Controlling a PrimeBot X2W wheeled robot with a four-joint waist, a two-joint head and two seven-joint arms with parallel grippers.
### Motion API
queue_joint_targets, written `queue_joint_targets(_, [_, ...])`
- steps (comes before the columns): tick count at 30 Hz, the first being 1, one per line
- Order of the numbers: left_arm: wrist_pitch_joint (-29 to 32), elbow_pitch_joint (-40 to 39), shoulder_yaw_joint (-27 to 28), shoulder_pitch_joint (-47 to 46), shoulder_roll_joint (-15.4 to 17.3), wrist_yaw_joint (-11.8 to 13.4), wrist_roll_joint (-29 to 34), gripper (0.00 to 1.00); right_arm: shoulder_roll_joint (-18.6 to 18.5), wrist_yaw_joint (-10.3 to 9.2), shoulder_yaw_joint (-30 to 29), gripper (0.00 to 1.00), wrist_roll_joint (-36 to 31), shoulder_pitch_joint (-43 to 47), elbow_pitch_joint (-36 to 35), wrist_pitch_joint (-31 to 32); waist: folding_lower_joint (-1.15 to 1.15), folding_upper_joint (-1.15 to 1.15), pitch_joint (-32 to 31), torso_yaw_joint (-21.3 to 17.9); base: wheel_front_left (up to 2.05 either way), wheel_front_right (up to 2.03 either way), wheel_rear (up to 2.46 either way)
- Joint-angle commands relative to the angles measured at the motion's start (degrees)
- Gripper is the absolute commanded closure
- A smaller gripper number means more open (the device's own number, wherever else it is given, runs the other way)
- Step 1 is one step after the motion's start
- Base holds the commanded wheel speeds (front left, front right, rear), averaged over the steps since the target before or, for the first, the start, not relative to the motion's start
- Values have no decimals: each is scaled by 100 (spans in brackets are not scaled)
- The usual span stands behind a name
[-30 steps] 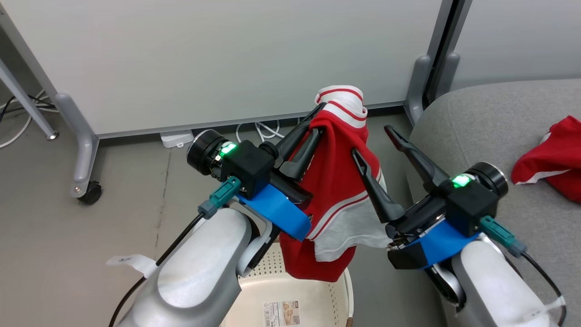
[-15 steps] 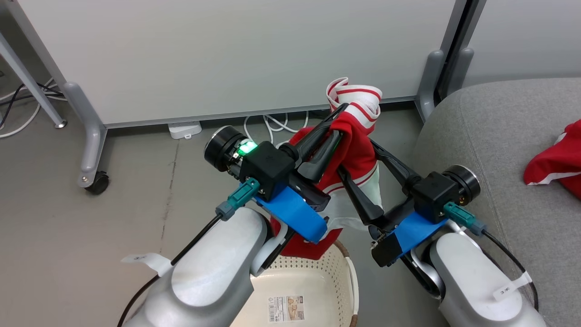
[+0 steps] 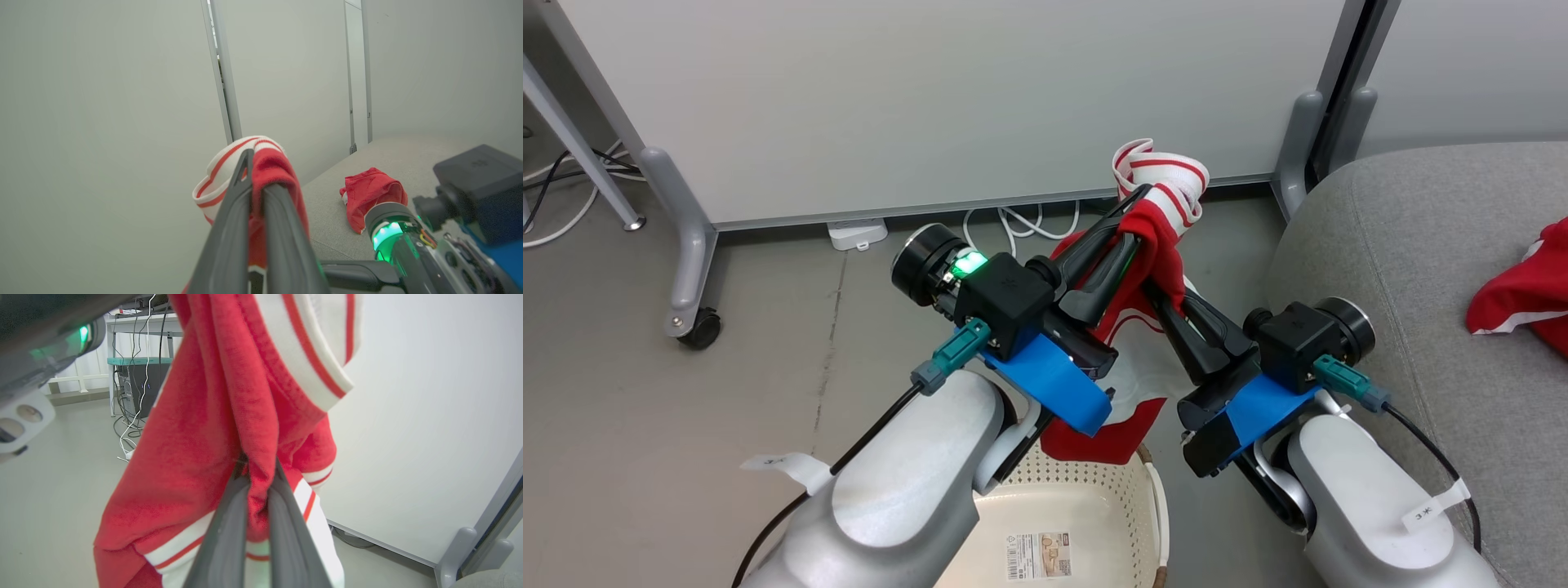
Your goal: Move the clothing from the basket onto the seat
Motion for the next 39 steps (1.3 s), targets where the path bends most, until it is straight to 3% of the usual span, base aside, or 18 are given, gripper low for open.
queue_joint_targets(1, [-27,11,-7,-66,24,14,5,100,-13,3,2,100,11,-21,-7,0,0,0,-2,-6,0,0,0])
queue_joint_targets(12, [-44,91,-40,-66,59,82,-10,100,-17,3,-75,100,40,80,-84,-1,0,0,-10,-42,0,0,0])
queue_joint_targets(13, [-8,121,-41,-58,60,104,-18,78,-16,3,-80,100,36,83,-95,-1,0,0,-9,-44,0,0,0])
queue_joint_targets(14, [34,146,-56,-55,65,121,-13,10,-16,3,-82,100,29,87,-104,-1,0,0,-9,-44,0,0,0])
queue_joint_targets(15, [26,149,-54,-63,59,138,-10,0,-15,3,-83,100,23,91,-109,-1,0,0,-5,-46,0,0,0])
queue_joint_targets(28, [40,290,-72,52,192,229,-41,0,-41,3,-357,100,67,150,-327,-1,0,0,64,-139,0,0,0])
queue_joint_targets(39, [-4,155,-69,117,328,351,-9,0,-74,3,-970,100,-58,433,-684,-1,0,0,373,-652,0,0,0])
